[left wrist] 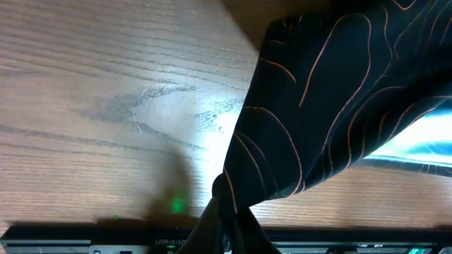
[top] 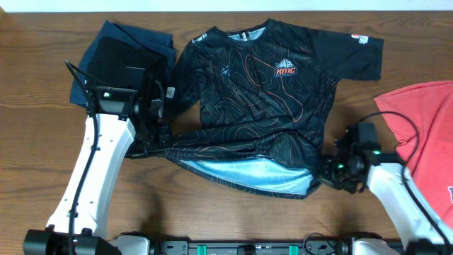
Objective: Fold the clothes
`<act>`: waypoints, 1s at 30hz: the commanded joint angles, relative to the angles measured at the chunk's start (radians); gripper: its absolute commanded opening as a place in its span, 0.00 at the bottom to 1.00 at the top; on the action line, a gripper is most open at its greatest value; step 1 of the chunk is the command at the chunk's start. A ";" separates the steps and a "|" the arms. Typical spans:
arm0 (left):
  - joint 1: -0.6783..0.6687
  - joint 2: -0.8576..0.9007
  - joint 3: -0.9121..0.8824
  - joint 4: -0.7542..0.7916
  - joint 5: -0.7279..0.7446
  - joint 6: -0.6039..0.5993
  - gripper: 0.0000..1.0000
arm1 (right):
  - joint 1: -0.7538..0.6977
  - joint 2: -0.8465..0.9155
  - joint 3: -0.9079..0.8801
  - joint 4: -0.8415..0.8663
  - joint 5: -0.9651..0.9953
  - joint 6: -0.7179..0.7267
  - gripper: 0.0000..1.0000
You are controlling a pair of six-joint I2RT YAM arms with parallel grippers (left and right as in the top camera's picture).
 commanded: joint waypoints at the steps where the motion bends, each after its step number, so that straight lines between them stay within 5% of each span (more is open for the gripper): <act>1: 0.004 -0.009 0.010 -0.010 -0.013 0.002 0.06 | -0.043 -0.097 0.105 -0.089 0.128 -0.047 0.01; 15: 0.004 -0.009 0.010 -0.156 -0.057 0.006 0.06 | -0.153 -0.291 0.195 -0.379 0.499 0.192 0.01; 30: 0.004 -0.010 0.009 -0.287 -0.026 0.005 0.06 | -0.153 -0.289 0.195 -0.387 0.591 0.309 0.01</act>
